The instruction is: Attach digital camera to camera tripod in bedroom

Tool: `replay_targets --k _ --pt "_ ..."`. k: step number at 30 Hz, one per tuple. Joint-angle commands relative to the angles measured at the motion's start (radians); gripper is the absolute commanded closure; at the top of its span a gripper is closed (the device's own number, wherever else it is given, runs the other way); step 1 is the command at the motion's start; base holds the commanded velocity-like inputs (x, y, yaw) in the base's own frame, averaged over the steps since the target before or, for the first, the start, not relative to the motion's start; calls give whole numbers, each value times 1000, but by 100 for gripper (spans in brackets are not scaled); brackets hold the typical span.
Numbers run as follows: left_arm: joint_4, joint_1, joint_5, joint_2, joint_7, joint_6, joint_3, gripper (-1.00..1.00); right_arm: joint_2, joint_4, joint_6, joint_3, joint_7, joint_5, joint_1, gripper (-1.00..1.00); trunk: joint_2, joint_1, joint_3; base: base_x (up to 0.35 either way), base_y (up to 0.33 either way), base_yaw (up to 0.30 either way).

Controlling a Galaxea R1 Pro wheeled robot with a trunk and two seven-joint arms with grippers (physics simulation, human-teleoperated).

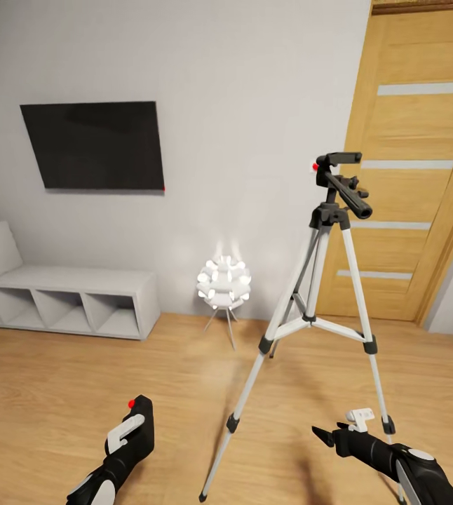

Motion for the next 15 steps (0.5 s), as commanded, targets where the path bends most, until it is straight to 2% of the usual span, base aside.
replay_targets --k 1,15 --pt "-2 0 8 0 4 5 -1 100 1 -2 6 -4 6 6 -1 -100 7 -4 2 0 0 0" --pt "-2 0 6 0 5 5 -1 100 2 -2 6 -4 3 7 -1 -100 105 -58 46 0 0 0"
